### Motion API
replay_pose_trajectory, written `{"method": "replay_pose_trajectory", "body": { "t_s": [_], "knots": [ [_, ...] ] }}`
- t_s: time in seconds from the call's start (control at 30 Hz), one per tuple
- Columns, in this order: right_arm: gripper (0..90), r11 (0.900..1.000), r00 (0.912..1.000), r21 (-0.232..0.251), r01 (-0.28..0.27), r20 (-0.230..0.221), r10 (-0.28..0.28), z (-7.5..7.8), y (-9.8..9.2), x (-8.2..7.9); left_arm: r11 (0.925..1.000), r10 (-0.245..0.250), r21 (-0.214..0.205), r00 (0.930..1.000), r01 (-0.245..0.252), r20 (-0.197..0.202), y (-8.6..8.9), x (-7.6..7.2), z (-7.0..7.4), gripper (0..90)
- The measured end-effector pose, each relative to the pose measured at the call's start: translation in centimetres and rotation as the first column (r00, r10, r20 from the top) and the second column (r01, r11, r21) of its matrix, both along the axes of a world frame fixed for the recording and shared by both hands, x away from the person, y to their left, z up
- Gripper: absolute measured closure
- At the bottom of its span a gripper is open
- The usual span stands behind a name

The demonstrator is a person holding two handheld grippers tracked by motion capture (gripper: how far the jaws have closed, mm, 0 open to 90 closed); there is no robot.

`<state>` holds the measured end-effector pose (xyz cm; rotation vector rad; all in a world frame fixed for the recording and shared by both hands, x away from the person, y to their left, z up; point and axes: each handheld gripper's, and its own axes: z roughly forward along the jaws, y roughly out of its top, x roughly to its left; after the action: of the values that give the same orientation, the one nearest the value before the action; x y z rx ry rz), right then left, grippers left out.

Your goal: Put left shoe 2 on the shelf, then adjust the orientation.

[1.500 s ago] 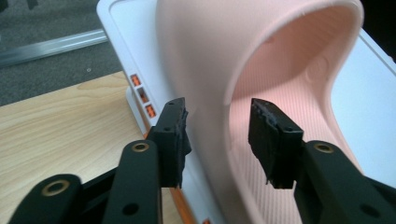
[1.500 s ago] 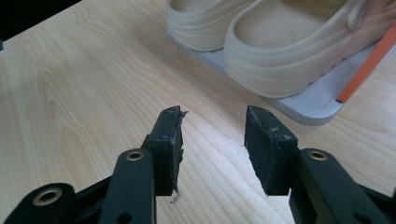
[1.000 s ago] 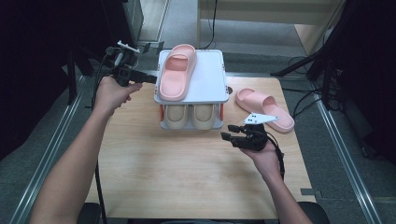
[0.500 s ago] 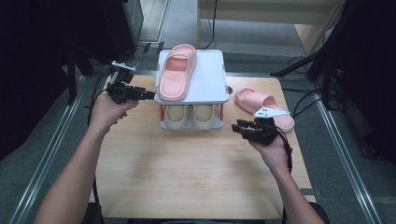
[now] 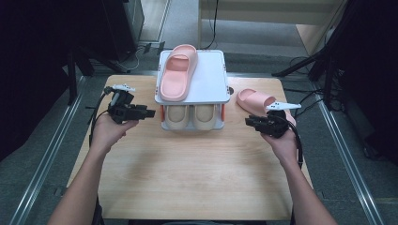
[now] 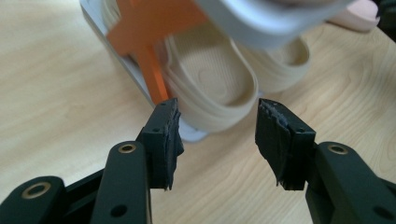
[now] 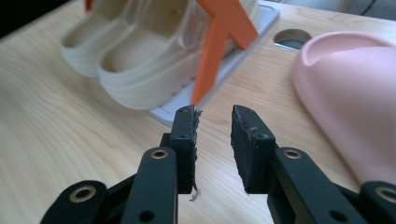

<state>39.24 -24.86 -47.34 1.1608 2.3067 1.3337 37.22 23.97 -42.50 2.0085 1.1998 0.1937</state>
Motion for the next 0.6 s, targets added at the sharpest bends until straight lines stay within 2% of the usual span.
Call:
{"method": "replay_pose_trajectory", "body": {
  "t_s": [0.13,0.2,0.23,0.33,0.5,0.6],
  "knots": [
    [72.9,0.9995,0.9999,-0.03,0.01,0.007,-0.009,-0.3,-0.4,0.9,0.9998,-0.01,0.018,0.9998,0.011,-0.015,0.0,-0.6,-1.2,49.3],
    [72.9,0.9992,0.9998,-0.034,0.022,0.003,-0.022,-0.5,-0.7,1.4,0.9999,-0.012,0.007,0.9999,0.012,-0.008,0.0,-1.0,-1.4,49.1],
    [72.9,0.9991,0.9996,-0.031,0.028,0.001,-0.028,-0.5,-0.8,1.6,0.9999,-0.01,-0.007,0.9999,0.01,-0.013,0.0,-1.3,-1.6,49.0],
    [73.2,0.9988,0.9988,-0.008,0.048,-0.008,-0.048,-0.5,-1.4,2.1,0.9997,-0.019,-0.014,0.9997,0.018,-0.014,-0.1,-1.9,-1.7,48.5],
    [78.5,0.9964,0.997,-0.032,0.078,-0.002,-0.078,-0.6,-2.4,3.0,0.9996,-0.01,-0.026,1.0,0.01,0.0,0.0,-2.6,-2.4,48.4],
    [85.3,0.9945,0.9949,-0.032,0.1,-0.005,-0.1,-0.6,-3.1,3.5,0.9997,-0.011,-0.022,0.9997,0.011,-0.024,0.0,-2.7,-2.8,48.5]
  ]
}}
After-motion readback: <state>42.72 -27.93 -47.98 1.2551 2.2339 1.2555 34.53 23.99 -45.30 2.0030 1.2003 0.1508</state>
